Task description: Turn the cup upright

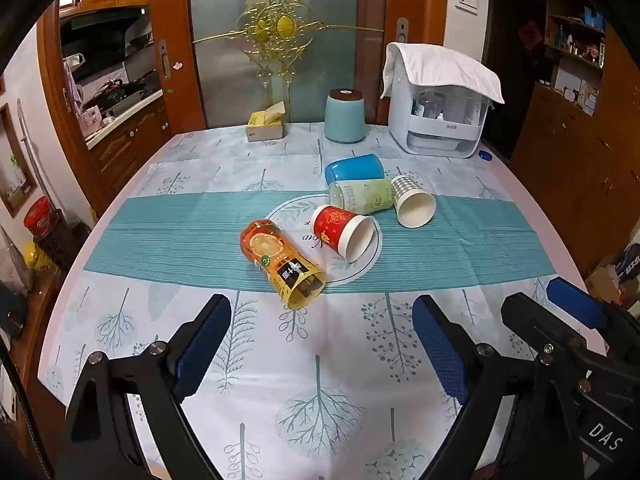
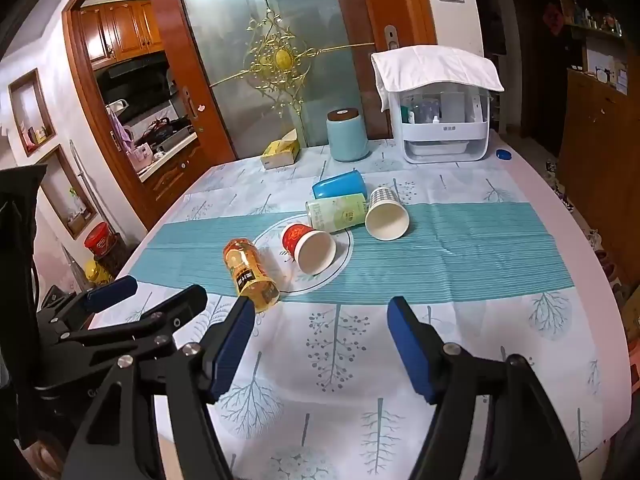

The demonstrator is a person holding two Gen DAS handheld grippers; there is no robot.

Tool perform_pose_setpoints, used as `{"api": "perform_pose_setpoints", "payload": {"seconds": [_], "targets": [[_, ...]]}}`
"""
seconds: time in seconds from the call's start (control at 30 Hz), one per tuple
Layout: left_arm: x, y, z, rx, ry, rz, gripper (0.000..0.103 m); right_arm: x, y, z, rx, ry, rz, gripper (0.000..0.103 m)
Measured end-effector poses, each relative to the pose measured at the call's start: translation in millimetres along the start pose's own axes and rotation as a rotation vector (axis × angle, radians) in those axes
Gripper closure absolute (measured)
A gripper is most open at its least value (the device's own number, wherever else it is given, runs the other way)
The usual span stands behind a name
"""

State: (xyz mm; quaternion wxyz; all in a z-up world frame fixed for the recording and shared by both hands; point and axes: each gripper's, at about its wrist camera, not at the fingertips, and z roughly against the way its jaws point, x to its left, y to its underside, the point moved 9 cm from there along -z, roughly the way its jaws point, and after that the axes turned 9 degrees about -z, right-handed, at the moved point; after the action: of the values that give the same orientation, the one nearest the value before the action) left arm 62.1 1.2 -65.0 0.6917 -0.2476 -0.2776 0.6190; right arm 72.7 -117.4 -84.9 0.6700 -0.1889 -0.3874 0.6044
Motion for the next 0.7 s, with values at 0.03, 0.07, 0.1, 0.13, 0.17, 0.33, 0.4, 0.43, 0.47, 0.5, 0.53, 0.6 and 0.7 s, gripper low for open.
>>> {"api": "perform_pose_setpoints", "payload": {"seconds": [0.03, 0.07, 0.1, 0.13, 0.17, 0.33, 0.4, 0.43, 0.47, 0.5, 0.53, 0.6, 0.7], "targets": [[0, 0, 0, -0.002, -0.005, -0.012, 0.012, -1, 0, 0, -0.002, 0.002, 0.001, 0.034], [0, 0, 0, -0.005, -0.004, -0.014, 0.012, -2, 0, 1, -0.001, 0.002, 0.000, 0.034], [0, 0, 1, -0.006, 0.000, -0.012, 0.012, -3, 0, 1, 0.002, 0.008, 0.007, 0.034], [0, 0, 1, -0.007, 0.003, -0.009, 0.012, -3, 0, 1, 0.002, 0.007, 0.007, 0.034], [0, 0, 1, -0.007, 0.004, -0.007, 0.012, -3, 0, 2, 0.000, 0.006, 0.007, 0.034], [-7, -2, 4, -0.013, 0.020, -0.001, 0.012, -8, -3, 10, -0.001, -0.005, -0.002, 0.034], [-7, -1, 4, -0.016, 0.025, 0.000, 0.012, -5, -3, 10, -0.004, -0.005, -0.001, 0.034], [-6, -3, 4, -0.016, 0.027, -0.004, 0.012, -7, -3, 11, -0.006, -0.009, -0.005, 0.034], [-6, -2, 5, -0.017, 0.027, -0.004, 0.012, -5, -3, 11, -0.006, -0.009, -0.004, 0.034], [-6, -2, 5, -0.019, 0.025, -0.005, 0.012, -4, -3, 11, -0.005, -0.009, -0.004, 0.034], [-6, -2, 6, -0.021, 0.023, -0.006, 0.012, -3, -3, 11, -0.005, -0.009, -0.004, 0.034], [-5, -1, 6, -0.023, 0.020, -0.007, 0.012, -5, 0, 9, -0.009, -0.012, -0.011, 0.034], [-4, -1, 6, -0.025, 0.018, -0.005, 0.012, -4, 0, 10, -0.011, -0.011, -0.010, 0.034]]}}
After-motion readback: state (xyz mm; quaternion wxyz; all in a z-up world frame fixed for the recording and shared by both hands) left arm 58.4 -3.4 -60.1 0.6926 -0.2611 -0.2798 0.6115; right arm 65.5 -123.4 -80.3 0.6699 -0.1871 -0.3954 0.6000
